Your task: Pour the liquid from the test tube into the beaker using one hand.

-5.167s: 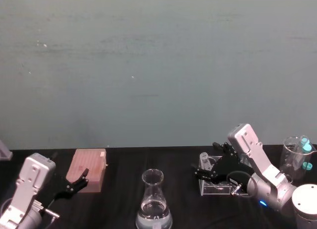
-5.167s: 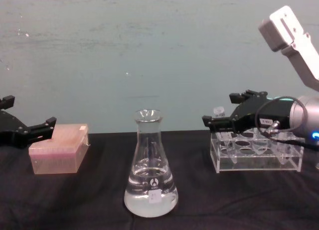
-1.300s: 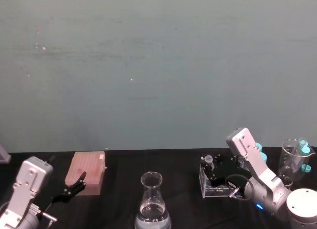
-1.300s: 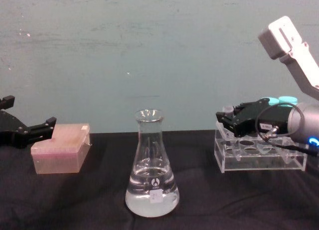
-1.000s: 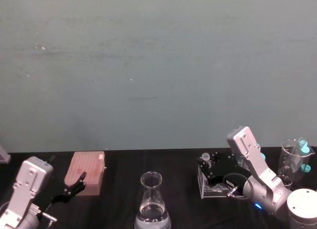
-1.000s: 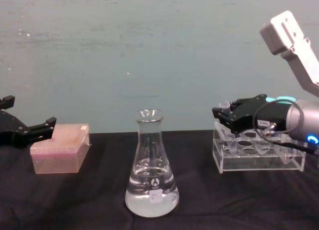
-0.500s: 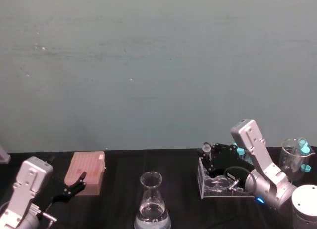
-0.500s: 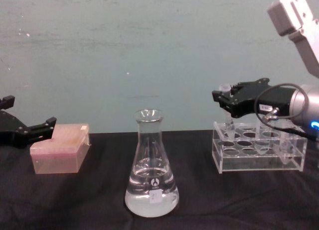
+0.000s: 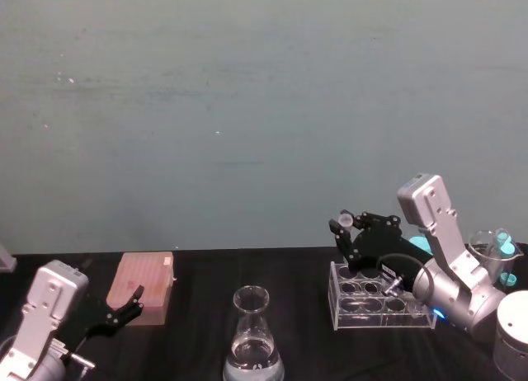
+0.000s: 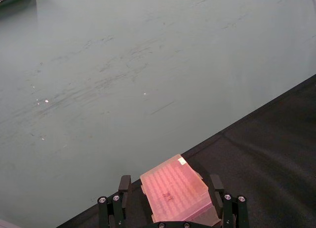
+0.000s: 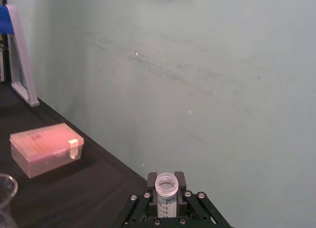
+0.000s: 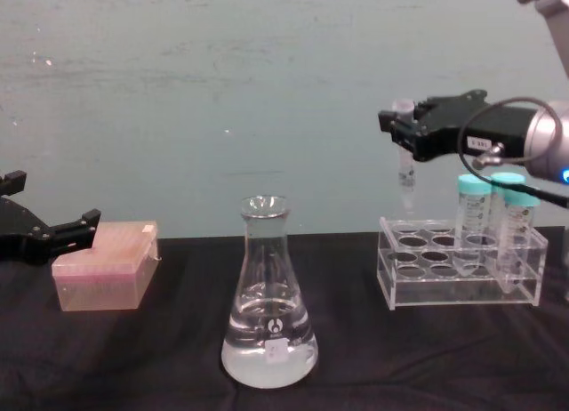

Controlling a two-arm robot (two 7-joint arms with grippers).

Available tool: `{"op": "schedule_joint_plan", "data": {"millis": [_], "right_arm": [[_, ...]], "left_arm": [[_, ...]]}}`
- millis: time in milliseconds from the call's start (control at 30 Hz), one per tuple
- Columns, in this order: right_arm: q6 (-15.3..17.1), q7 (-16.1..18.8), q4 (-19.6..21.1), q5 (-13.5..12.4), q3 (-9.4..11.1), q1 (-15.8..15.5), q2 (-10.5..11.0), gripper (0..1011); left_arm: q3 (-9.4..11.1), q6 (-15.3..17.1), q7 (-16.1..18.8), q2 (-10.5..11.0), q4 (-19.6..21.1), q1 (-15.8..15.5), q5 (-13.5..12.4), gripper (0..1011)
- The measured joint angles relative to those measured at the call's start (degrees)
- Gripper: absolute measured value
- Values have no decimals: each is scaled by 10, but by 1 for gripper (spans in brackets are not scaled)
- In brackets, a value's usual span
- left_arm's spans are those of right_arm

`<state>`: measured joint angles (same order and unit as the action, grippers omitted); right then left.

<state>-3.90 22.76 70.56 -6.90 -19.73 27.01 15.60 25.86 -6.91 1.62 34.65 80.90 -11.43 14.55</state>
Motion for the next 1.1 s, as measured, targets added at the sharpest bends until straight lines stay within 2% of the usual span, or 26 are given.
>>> {"op": "schedule_joint_plan", "data": {"millis": [100,233,433,533,567,633,767,967,1100], "right_arm": [[2,6,9,-2,-3,4,1,205],[2,16,14,1,-16,14,3,207],[-5,31,11,21,-45,33,3,205],[-12,39,6,40,-69,45,3,205],[-12,39,6,40,-69,45,3,205],[-19,44,4,56,-86,50,3,205],[-36,45,2,84,-108,55,7,207],[-61,31,-1,131,-131,58,13,207],[-83,14,-3,171,-145,59,18,207]], "left_arm": [[0,0,0,0,0,0,0,1000],[0,0,0,0,0,0,0,1000],[0,0,0,0,0,0,0,1000],[0,0,0,0,0,0,0,1000],[0,0,0,0,0,0,0,1000],[0,0,0,0,0,0,0,1000],[0,0,0,0,0,0,0,1000],[0,0,0,0,0,0,0,1000],[0,0,0,0,0,0,0,1000]]}}
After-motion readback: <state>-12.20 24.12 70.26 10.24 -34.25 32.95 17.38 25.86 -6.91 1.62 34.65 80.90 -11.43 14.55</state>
